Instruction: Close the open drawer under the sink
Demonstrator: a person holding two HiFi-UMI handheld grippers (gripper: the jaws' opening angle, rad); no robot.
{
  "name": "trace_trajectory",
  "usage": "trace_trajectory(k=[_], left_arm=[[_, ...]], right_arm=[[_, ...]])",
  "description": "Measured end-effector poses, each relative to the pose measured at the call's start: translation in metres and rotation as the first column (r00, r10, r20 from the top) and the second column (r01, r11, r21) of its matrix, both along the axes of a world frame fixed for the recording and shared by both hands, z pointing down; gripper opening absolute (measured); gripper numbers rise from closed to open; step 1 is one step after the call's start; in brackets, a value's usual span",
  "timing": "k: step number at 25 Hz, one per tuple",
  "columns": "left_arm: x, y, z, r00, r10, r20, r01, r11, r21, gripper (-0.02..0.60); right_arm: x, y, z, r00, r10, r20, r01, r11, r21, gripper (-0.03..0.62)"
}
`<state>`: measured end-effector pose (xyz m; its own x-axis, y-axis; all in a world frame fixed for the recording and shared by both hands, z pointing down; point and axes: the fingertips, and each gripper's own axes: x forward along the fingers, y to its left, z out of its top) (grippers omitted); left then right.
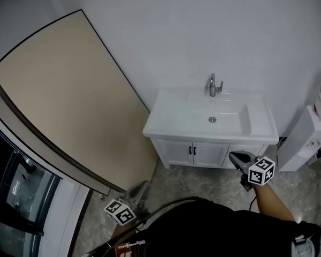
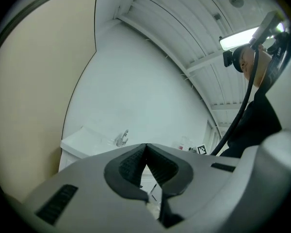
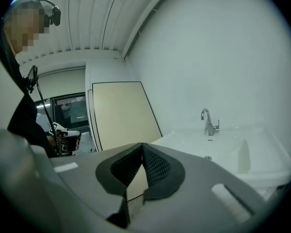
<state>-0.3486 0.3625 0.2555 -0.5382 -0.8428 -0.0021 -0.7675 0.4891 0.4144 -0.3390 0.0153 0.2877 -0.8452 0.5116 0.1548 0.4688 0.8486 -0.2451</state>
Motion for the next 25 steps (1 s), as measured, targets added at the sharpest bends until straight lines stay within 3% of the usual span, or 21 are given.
trace_trajectory(k=[6, 11, 18, 25], left_arm=[[-0.025, -0.066, 0.0, 1.0, -0.002, -0.014, 0.002, 1.0, -0.02, 0.0], [-0.043, -0.111, 0.007, 0.998, 0.045, -0.043, -0.048, 0.997, -0.061, 0.0], [-0.089, -0.15, 0.02, 0.988, 0.139, -0.063, -0.141, 0.989, -0.031, 0.0], [-0.165, -0.163, 0.024, 0.959, 0.276, -0.058, -0.275, 0.961, 0.025, 0.0]], right_arm=[[-0.042, -0.04, 0.01, 0.998, -0.068, -0.005, 0.068, 0.998, -0.019, 0.002], [-0.049, -0.056, 0.035, 0.995, -0.088, -0.041, 0.086, 0.995, -0.045, 0.002], [-0.059, -0.094, 0.06, 0.995, 0.007, -0.099, -0.012, 0.999, -0.053, 0.002], [-0.097, -0.1, 0.044, 0.987, 0.134, -0.085, -0.134, 0.991, 0.003, 0.002]])
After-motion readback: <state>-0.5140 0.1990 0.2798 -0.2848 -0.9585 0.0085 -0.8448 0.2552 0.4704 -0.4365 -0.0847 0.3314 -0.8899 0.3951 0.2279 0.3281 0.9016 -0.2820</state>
